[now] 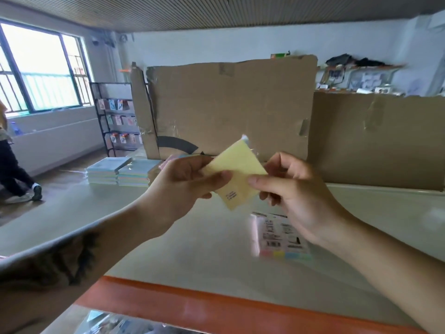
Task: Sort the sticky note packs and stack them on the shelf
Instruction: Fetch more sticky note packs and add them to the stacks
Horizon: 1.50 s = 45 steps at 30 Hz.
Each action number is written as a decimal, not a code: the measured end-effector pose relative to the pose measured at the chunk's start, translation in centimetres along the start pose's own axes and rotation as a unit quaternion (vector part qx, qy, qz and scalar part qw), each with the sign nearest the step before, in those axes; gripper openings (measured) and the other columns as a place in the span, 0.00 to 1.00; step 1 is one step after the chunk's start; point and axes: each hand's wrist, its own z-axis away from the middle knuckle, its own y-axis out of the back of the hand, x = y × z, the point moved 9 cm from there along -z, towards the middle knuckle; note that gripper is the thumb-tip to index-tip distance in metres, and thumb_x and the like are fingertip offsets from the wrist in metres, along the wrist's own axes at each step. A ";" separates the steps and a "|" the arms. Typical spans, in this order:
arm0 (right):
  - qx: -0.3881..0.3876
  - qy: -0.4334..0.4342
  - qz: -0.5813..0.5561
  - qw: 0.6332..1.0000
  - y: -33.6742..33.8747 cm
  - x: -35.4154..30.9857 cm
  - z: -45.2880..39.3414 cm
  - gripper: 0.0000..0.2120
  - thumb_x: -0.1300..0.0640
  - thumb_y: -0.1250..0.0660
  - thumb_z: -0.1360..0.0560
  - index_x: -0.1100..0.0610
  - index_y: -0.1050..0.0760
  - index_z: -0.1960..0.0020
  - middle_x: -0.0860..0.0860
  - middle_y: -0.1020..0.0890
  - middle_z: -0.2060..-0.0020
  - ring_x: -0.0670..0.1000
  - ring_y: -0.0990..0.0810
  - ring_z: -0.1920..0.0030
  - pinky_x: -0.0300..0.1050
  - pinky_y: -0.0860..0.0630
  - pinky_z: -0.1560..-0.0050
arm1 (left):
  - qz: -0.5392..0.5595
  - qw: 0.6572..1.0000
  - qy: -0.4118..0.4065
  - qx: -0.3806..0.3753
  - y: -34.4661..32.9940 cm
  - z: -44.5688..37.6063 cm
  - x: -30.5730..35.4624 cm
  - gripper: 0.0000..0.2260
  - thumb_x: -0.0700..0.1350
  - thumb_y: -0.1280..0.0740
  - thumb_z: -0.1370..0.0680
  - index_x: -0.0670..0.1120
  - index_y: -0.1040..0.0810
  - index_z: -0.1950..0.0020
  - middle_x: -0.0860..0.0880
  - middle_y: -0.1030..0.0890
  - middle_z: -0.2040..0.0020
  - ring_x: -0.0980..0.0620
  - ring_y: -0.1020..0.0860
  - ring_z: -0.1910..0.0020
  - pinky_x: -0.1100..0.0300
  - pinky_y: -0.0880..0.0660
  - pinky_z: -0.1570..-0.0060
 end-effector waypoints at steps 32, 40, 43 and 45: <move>-0.076 -0.070 0.497 0.861 14.2 6.4 -6.0 0.19 0.49 0.17 0.32 0.47 0.22 0.46 0.45 0.19 0.51 0.48 0.22 0.53 0.44 0.26 0.50 | -0.453 0.859 0.003 -0.238 -8.8 0.2 -3.7 0.44 0.78 0.30 0.40 0.68 0.37 0.26 0.69 0.32 0.31 0.61 0.36 0.32 0.55 0.35 0.29; -0.095 -0.069 0.479 0.870 14.5 7.7 -5.5 0.13 0.49 0.21 0.28 0.44 0.19 0.46 0.43 0.18 0.50 0.46 0.20 0.50 0.40 0.25 0.46 | -0.431 0.875 -0.048 -0.214 -8.8 0.2 -3.2 0.35 0.69 0.24 0.35 0.64 0.30 0.30 0.69 0.28 0.37 0.70 0.35 0.41 0.77 0.38 0.44; -0.091 -0.066 0.480 0.870 14.4 7.7 -5.6 0.12 0.50 0.21 0.28 0.44 0.19 0.47 0.46 0.17 0.48 0.51 0.19 0.47 0.49 0.24 0.40 | -0.432 0.876 -0.057 -0.209 -8.7 0.2 -3.1 0.34 0.68 0.24 0.34 0.63 0.28 0.31 0.68 0.26 0.39 0.69 0.33 0.43 0.78 0.37 0.45; -0.091 -0.070 0.485 0.867 14.5 7.8 -5.6 0.12 0.49 0.21 0.28 0.43 0.19 0.47 0.46 0.17 0.47 0.51 0.19 0.47 0.50 0.24 0.39 | -0.430 0.877 -0.061 -0.207 -8.7 0.2 -3.0 0.33 0.68 0.24 0.35 0.62 0.28 0.33 0.67 0.24 0.40 0.68 0.31 0.43 0.74 0.34 0.45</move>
